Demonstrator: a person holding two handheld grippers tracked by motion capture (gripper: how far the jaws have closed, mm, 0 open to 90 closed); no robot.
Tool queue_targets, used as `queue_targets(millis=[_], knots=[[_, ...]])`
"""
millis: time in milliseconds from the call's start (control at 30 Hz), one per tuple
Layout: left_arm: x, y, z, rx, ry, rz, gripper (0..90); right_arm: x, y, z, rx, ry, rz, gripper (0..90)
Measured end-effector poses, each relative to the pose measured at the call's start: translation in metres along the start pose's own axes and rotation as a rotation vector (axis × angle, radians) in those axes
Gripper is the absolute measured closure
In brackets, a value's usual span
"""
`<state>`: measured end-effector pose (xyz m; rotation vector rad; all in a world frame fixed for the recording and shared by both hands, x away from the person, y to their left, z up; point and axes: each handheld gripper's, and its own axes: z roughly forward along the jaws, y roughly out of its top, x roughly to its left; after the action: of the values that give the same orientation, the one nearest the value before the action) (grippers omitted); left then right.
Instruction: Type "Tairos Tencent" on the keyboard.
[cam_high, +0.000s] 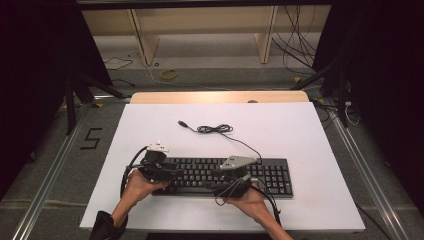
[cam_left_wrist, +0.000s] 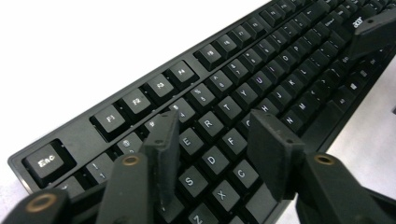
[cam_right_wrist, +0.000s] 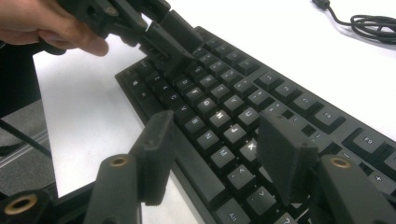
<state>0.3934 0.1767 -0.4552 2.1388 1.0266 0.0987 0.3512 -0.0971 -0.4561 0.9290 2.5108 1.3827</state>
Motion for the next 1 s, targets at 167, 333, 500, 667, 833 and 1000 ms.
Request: queue_targets(millis=[167,333,500,667,833,1000], knots=[[-0.002,-0.002,-0.003,-0.016,-0.007,0.0,47.2,0.001,0.001,0.003,0.004,-0.003,-0.008,53.2],[-0.005,-0.004,-0.006,-0.034,-0.009,-0.007,43.7,0.001,0.004,0.006,0.009,-0.005,-0.013,60.8],[-0.005,-0.005,-0.01,-0.06,-0.013,-0.017,40.7,0.0,0.006,0.01,0.019,-0.003,-0.012,68.6],[-0.006,-0.007,-0.013,-0.085,-0.012,-0.031,38.9,0.0,0.007,0.014,0.029,0.0,-0.018,75.9],[-0.006,-0.009,-0.014,-0.095,-0.01,-0.033,38.4,0.0,0.008,0.018,0.046,0.003,-0.023,82.3],[-0.006,-0.01,-0.016,-0.109,-0.006,-0.035,37.7,0.0,0.008,0.023,0.062,0.002,-0.027,87.5]])
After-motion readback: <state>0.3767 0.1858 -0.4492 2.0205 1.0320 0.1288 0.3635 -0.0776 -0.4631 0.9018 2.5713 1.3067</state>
